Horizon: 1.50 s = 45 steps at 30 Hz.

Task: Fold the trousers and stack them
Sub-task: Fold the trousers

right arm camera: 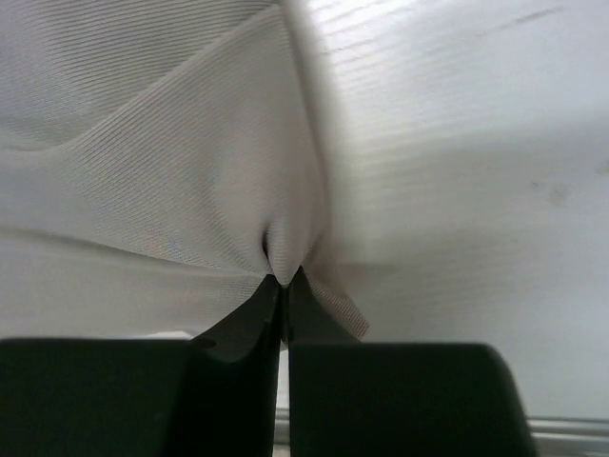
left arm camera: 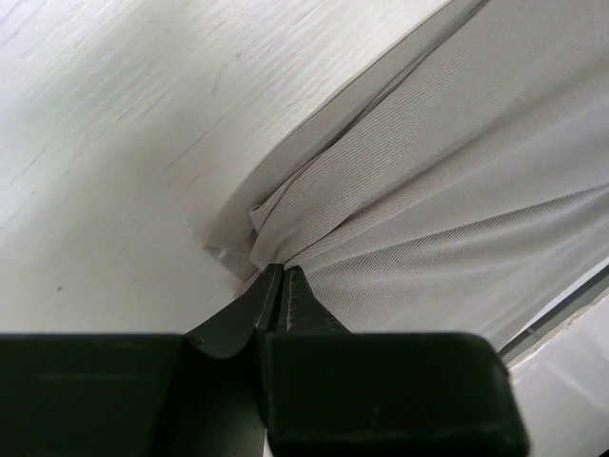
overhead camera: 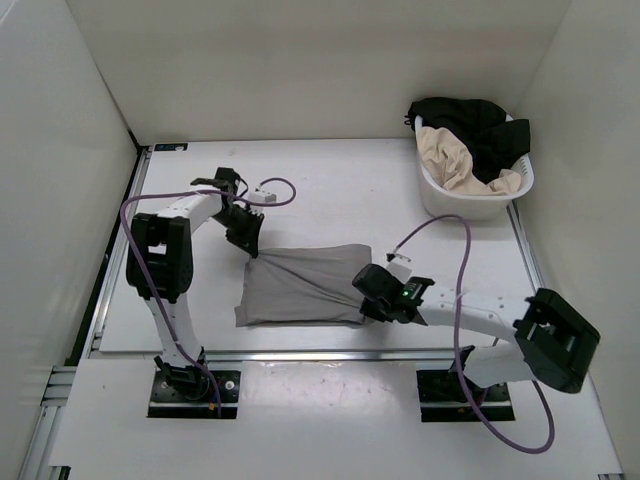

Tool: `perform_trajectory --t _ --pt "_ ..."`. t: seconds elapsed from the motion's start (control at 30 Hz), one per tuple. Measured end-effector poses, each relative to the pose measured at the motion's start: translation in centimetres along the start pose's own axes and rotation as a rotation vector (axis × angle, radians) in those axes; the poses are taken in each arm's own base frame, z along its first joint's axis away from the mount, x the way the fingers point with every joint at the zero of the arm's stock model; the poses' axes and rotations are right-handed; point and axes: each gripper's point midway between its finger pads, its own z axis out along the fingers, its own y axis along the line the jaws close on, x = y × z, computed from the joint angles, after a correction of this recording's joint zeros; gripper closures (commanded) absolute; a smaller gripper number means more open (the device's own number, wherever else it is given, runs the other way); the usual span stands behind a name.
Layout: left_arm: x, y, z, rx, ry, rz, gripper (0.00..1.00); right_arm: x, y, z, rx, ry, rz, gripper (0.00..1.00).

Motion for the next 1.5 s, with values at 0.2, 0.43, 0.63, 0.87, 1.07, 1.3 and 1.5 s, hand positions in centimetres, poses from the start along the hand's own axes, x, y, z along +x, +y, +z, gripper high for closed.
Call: perform_trajectory --t 0.2,0.43,0.63,0.87,1.07,1.3,1.5 --pt "0.1 0.7 -0.5 -0.011 -0.002 -0.02 0.69 0.2 -1.1 -0.9 -0.018 0.002 0.011 0.61" --pt "-0.2 0.8 -0.9 -0.008 -0.01 -0.013 0.35 0.1 -2.0 -1.3 0.056 0.022 -0.107 0.34" --pt "-0.1 1.1 -2.6 -0.022 -0.03 -0.029 0.25 -3.8 1.8 -4.3 -0.001 -0.065 -0.186 0.2" --pt "1.7 -1.8 -6.5 -0.024 -0.115 -0.021 0.12 -7.7 2.2 -3.1 -0.011 -0.083 -0.182 0.16" --pt "9.0 -4.7 -2.5 0.103 0.054 -0.111 0.14 -7.5 -0.4 1.8 0.04 0.045 -0.184 0.38" --pt "10.3 -5.3 -0.8 0.136 0.082 -0.133 0.5 -5.9 1.5 3.3 -0.063 0.12 -0.234 0.68" --pt "10.5 -5.2 1.1 0.198 0.122 -0.178 0.85 -6.2 1.2 4.1 -0.085 0.135 -0.181 0.87"
